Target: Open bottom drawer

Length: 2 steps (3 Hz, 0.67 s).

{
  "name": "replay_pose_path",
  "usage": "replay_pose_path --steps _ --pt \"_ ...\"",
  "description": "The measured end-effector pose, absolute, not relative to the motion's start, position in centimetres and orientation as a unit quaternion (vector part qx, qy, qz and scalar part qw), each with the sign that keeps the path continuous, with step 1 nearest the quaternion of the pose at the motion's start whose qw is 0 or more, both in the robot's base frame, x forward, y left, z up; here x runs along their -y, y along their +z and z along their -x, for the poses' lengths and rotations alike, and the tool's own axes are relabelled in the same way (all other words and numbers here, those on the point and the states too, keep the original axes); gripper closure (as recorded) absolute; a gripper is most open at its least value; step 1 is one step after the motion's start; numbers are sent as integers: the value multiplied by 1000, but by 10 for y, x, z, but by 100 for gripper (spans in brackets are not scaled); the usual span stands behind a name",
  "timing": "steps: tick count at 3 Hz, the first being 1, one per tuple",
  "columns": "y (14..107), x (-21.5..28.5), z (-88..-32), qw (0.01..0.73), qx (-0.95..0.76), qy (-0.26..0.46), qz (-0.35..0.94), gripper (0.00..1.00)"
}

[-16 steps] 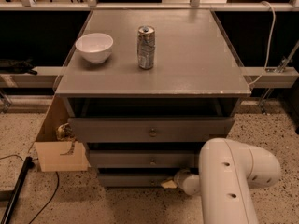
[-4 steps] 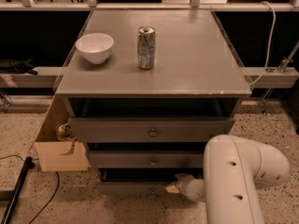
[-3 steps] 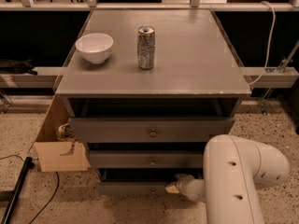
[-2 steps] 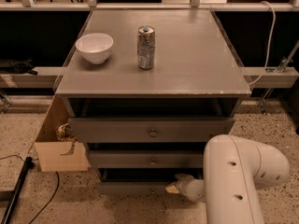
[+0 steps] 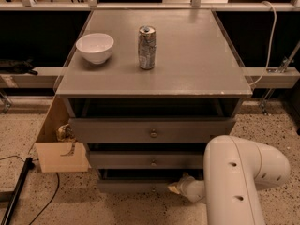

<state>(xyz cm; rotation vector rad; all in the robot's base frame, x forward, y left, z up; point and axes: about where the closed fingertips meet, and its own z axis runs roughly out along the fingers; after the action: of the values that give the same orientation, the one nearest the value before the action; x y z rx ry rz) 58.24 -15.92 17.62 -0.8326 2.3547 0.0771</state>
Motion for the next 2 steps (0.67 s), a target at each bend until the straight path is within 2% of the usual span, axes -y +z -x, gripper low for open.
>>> replay_pose_path --steps 1,2 --pt "176 159 -582 316 -894 29 316 0" --pt "176 159 -582 316 -894 29 316 14"
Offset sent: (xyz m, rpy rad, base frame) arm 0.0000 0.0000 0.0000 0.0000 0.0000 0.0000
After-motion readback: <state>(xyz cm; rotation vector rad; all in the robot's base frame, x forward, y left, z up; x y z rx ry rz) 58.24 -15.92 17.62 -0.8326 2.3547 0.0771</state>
